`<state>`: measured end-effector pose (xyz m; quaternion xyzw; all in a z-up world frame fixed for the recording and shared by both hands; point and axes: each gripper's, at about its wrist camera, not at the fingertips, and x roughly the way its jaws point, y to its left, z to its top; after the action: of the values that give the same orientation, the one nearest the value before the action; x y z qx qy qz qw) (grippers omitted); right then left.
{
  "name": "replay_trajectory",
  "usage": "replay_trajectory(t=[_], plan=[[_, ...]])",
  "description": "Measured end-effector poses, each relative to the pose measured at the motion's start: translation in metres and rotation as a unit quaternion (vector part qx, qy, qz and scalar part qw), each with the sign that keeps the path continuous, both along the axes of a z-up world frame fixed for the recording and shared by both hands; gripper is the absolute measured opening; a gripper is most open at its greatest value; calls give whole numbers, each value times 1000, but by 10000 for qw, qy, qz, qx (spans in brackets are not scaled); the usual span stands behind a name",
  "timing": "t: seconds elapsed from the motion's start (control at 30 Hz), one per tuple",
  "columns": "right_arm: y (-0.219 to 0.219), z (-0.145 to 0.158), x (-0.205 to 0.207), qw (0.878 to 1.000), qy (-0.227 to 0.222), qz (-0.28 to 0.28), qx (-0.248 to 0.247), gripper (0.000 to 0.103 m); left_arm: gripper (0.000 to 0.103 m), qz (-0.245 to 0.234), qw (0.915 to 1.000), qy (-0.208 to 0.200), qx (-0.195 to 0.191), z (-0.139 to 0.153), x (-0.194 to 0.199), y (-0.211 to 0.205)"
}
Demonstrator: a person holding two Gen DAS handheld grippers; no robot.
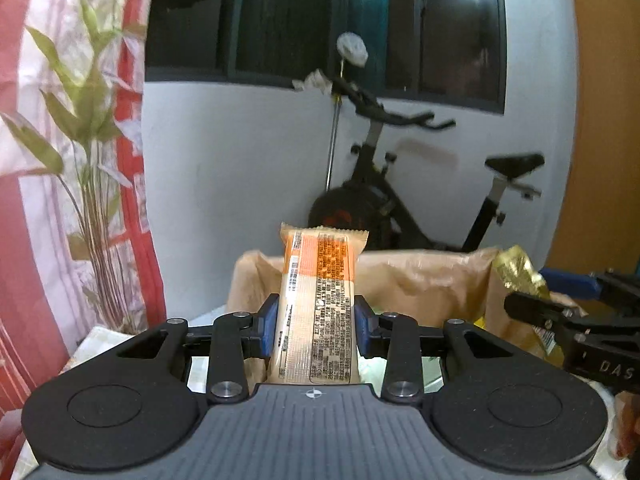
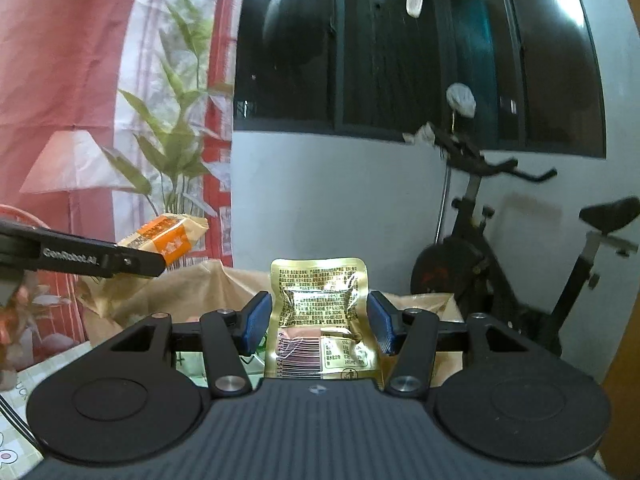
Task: Organize snacks
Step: 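Carry both packets over the box and open both tools to release them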
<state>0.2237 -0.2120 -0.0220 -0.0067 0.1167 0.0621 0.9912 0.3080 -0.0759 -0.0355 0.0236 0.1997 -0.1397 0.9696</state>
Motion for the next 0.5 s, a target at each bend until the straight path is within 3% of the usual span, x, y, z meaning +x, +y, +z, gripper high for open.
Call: replay_trajectory(t=[0.07, 0.1, 0.13, 0.23, 0.5], plan=[[1, -4, 6, 9999, 120, -39, -62, 57, 53, 10, 10000, 55, 44, -7, 4, -1], [2, -5, 8, 9998, 177, -46, -74, 58, 68, 49, 10000, 77, 32, -10, 6, 0], [2, -7, 10, 9997, 239, -59, -78, 59, 74, 113, 9999, 69, -4, -12, 5, 2], [3, -9, 10, 9991, 362, -163, -121, 67, 74, 121, 9998, 40, -170, -10, -3, 14], [8, -5, -25, 9997, 232, -98, 69, 67, 74, 119, 9995, -127, -263, 1, -54, 35]])
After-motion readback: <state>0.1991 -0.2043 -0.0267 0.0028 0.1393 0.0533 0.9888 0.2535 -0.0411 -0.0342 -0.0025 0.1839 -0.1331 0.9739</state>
